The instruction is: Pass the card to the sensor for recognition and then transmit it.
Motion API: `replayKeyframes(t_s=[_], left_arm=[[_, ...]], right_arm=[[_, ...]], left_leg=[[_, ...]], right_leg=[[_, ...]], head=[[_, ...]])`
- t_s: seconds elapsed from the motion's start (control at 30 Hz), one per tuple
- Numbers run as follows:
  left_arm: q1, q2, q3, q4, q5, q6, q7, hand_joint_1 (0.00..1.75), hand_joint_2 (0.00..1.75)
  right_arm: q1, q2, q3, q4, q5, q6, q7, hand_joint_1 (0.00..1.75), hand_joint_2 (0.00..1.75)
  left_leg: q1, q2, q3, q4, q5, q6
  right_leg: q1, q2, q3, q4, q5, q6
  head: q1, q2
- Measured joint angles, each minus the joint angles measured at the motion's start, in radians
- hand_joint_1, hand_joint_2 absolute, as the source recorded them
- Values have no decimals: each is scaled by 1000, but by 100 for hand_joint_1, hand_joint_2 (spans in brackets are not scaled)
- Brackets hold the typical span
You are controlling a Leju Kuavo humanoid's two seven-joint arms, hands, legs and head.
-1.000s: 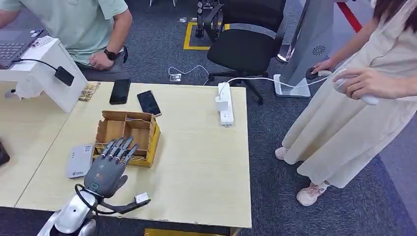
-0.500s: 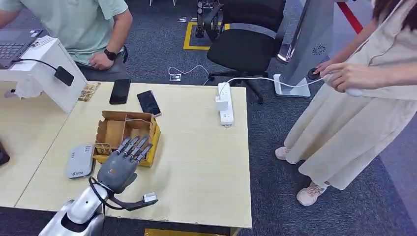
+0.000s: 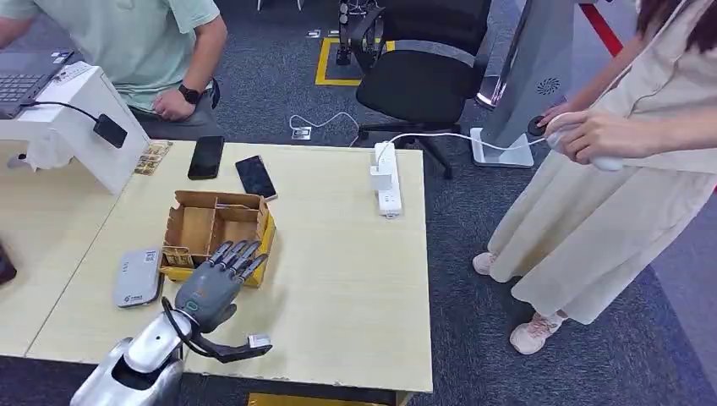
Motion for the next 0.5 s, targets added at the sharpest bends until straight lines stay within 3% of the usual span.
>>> replayKeyframes(t_s=[0.33, 0.37, 0.4, 0.5], left_arm=[[0, -3, 14, -1, -8, 35, 28, 0, 175], [0, -5, 18, -3, -8, 41, 28, 161, 175], [1, -7, 22, -5, -9, 47, 29, 175, 175], [3, -18, 41, -15, -10, 68, 32, 175, 175]], right_arm=[[3, 0, -1, -1, 3, 2, 6, 0, 175], [3, 0, -1, -2, 3, 2, 6, 0, 175], [4, 0, -1, -2, 3, 2, 6, 0, 175], [6, 0, -2, -3, 6, 2, 6, 0, 175]], left_leg=[[0, 0, 0, 0, 0, 0], [0, 0, 0, 0, 0, 0], [0, 0, 0, 0, 0, 0], [0, 0, 0, 0, 0, 0]], right_leg=[[0, 0, 0, 0, 0, 0], [0, 0, 0, 0, 0, 0], [0, 0, 0, 0, 0, 0], [0, 0, 0, 0, 0, 0]], head=[[0, 0], [0, 0], [0, 0], [0, 0]])
